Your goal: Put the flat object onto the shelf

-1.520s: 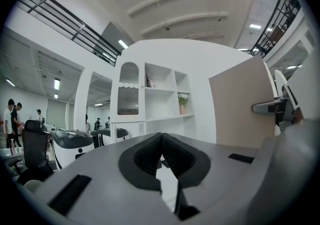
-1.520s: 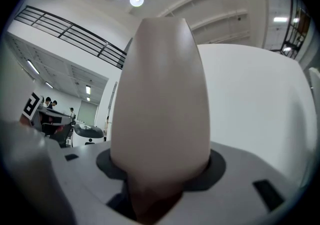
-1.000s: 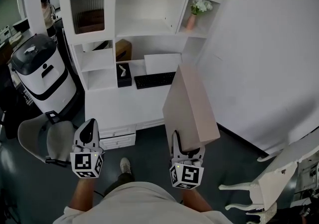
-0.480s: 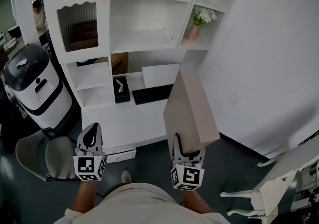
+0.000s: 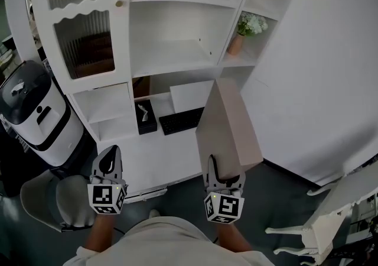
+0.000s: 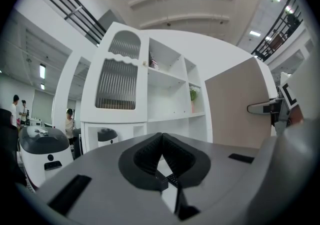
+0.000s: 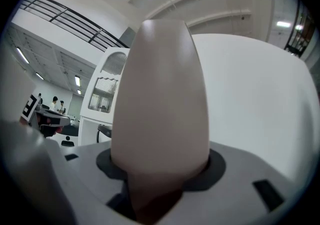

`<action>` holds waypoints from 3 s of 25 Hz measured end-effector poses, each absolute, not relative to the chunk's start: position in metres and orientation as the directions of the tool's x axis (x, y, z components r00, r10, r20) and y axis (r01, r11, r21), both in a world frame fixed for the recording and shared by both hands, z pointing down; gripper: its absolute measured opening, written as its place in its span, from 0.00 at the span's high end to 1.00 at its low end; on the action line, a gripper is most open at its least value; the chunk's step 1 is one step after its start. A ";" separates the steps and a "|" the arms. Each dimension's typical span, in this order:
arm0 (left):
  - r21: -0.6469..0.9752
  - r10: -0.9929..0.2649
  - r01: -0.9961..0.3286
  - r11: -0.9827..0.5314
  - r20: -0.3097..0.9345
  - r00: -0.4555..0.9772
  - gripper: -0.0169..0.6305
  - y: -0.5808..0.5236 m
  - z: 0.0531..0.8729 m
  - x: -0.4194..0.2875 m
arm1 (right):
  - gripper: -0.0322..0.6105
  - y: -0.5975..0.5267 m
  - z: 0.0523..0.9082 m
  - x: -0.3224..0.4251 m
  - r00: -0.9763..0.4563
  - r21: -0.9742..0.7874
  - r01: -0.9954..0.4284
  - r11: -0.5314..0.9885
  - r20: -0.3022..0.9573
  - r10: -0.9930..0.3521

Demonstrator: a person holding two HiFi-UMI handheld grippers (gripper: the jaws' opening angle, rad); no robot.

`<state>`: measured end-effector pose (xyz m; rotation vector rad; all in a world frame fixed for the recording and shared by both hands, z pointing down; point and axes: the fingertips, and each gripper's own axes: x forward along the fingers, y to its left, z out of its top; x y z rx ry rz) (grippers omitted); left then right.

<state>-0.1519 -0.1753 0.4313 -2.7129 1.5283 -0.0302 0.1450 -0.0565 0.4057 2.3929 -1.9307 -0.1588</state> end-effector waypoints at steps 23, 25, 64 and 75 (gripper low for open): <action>-0.008 -0.907 -0.907 -0.422 0.015 0.421 0.97 -0.236 0.444 -0.153 | 0.54 -0.189 0.362 0.175 0.102 0.385 -0.912 -0.142 -0.121 -0.987; -0.005 -0.913 -0.913 -0.408 0.016 0.408 0.97 -0.240 0.444 -0.148 | 0.54 -0.200 0.352 0.178 0.079 0.451 -0.883 -0.133 -0.137 -0.987; 0.004 -0.980 -0.981 -0.196 0.030 0.196 0.97 -0.250 0.452 -0.144 | 0.54 -0.355 0.374 0.138 -0.175 0.994 -0.018 0.108 0.103 -0.979; 0.003 -0.984 -0.985 -0.170 0.049 0.170 0.97 -0.254 0.457 -0.150 | 0.50 -0.389 0.404 0.132 -0.136 0.991 0.086 0.099 0.110 -0.985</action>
